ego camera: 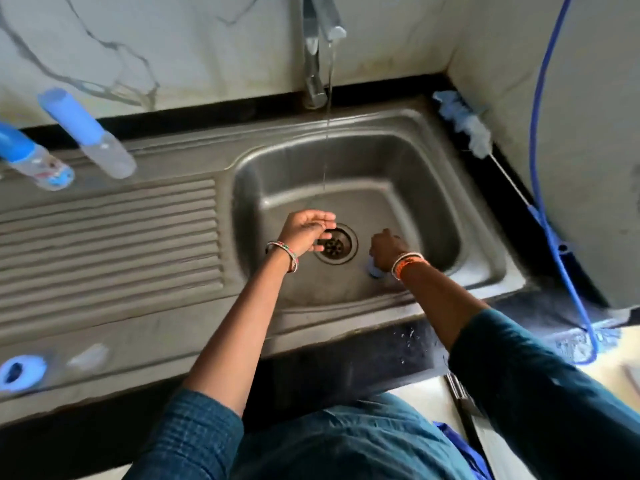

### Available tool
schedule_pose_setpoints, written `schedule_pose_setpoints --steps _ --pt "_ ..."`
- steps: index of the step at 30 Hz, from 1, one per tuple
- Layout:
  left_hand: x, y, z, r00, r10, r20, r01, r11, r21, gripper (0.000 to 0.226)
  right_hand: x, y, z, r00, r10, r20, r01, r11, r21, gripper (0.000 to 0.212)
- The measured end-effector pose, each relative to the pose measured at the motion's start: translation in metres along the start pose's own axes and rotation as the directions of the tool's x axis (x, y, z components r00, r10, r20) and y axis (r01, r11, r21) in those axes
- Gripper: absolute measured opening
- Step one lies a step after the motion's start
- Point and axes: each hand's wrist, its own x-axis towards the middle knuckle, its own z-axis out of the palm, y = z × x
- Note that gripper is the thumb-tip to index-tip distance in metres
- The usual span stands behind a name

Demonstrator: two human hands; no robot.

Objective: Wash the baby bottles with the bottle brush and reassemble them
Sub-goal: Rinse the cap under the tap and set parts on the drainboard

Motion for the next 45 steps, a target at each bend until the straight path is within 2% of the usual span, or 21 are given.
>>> schedule_pose_setpoints --steps 4,7,8,10,13,16,18,21,23,26,27,29,31,33,34,36,37,39,41,43,45 --pt "0.023 0.008 0.005 0.995 -0.017 -0.098 0.016 1.0 -0.001 0.027 0.027 -0.005 -0.046 0.981 -0.136 -0.14 0.176 0.927 0.332 0.018" --pt "0.042 0.028 0.001 0.988 0.022 -0.153 -0.019 1.0 0.016 0.034 0.034 -0.031 -0.105 0.927 -0.247 -0.284 0.373 0.696 0.613 0.011" --pt "0.046 0.038 0.0 0.986 0.025 -0.165 -0.029 0.999 -0.022 0.035 0.036 -0.04 -0.122 0.913 -0.26 -0.314 0.408 0.608 0.681 0.01" --pt "0.056 0.062 -0.004 0.985 0.03 -0.17 -0.06 0.983 -0.174 0.029 0.044 -0.056 -0.153 0.908 -0.244 -0.34 0.418 0.486 0.768 0.023" --pt "0.074 0.088 -0.011 0.973 0.049 -0.228 -0.136 0.913 -0.385 0.01 0.064 -0.066 -0.175 0.91 -0.197 -0.365 0.415 0.446 0.793 0.045" --pt "0.093 0.098 -0.009 0.954 -0.043 -0.296 -0.072 0.928 -0.367 0.029 0.071 -0.074 -0.179 0.92 -0.2 -0.337 0.392 0.455 0.8 0.052" --pt "0.102 0.096 -0.007 0.966 -0.094 -0.239 0.003 0.935 -0.356 0.042 0.069 -0.078 -0.177 0.915 -0.235 -0.329 0.399 0.396 0.827 0.041" --pt "0.105 0.1 -0.013 0.978 -0.209 -0.028 0.157 0.813 -0.561 0.046 0.065 -0.075 -0.174 0.861 -0.355 -0.363 0.464 0.262 0.846 0.023" --pt "0.104 0.109 -0.011 0.982 -0.187 0.006 0.156 0.803 -0.576 0.045 0.065 -0.073 -0.174 0.879 -0.275 -0.389 0.45 0.21 0.868 0.022" --pt "0.098 0.117 0.013 0.965 -0.039 -0.26 -0.092 0.875 -0.475 0.043 0.074 -0.081 -0.179 0.91 0.019 -0.415 0.405 0.179 0.897 0.038" --pt "0.097 0.116 0.021 0.941 0.008 -0.339 -0.174 0.87 -0.461 0.041 0.076 -0.085 -0.183 0.911 0.05 -0.41 0.395 0.185 0.9 0.044" --pt "0.099 0.114 0.026 0.901 0.034 -0.432 -0.256 0.846 -0.468 0.039 0.074 -0.092 -0.188 0.908 -0.019 -0.418 0.413 0.195 0.889 0.048" --pt "0.1 0.116 0.016 0.93 -0.071 -0.359 -0.161 0.801 -0.577 0.041 0.066 -0.092 -0.189 0.897 -0.151 -0.414 0.435 0.143 0.889 0.038" --pt "0.098 0.122 -0.001 0.983 -0.154 -0.096 0.039 0.694 -0.719 0.04 0.06 -0.087 -0.187 0.87 -0.264 -0.417 0.449 0.072 0.891 0.025" --pt "0.095 0.124 -0.007 0.986 -0.166 0.007 0.117 0.661 -0.741 0.038 0.057 -0.086 -0.187 0.86 -0.286 -0.423 0.453 0.046 0.89 0.018" --pt "0.089 0.127 -0.007 0.98 -0.173 0.098 0.187 0.637 -0.748 0.036 0.053 -0.087 -0.193 0.862 -0.225 -0.455 0.466 -0.002 0.885 0.013" --pt "0.086 0.13 -0.002 0.98 -0.178 0.087 0.182 0.633 -0.753 0.036 0.054 -0.089 -0.196 0.871 -0.153 -0.467 0.472 -0.008 0.882 0.018" --pt "0.086 0.133 0.012 0.978 -0.2 -0.059 0.095 0.68 -0.727 0.04 0.059 -0.097 -0.201 0.902 0.001 -0.432 0.432 -0.002 0.902 0.031" --pt "0.09 0.128 0.019 0.944 -0.157 -0.292 -0.029 0.838 -0.545 0.049 0.064 -0.103 -0.201 0.94 0.101 -0.327 0.326 0.028 0.945 0.034" --pt "0.093 0.117 0.023 0.894 -0.083 -0.441 -0.08 0.937 -0.339 0.054 0.064 -0.102 -0.202 0.962 0.131 -0.239 0.228 0.096 0.969 0.035" --pt "0.092 0.109 0.027 0.887 -0.053 -0.459 -0.1 0.948 -0.302 0.056 0.062 -0.1 -0.204 0.972 0.102 -0.212 0.197 0.138 0.971 0.039"
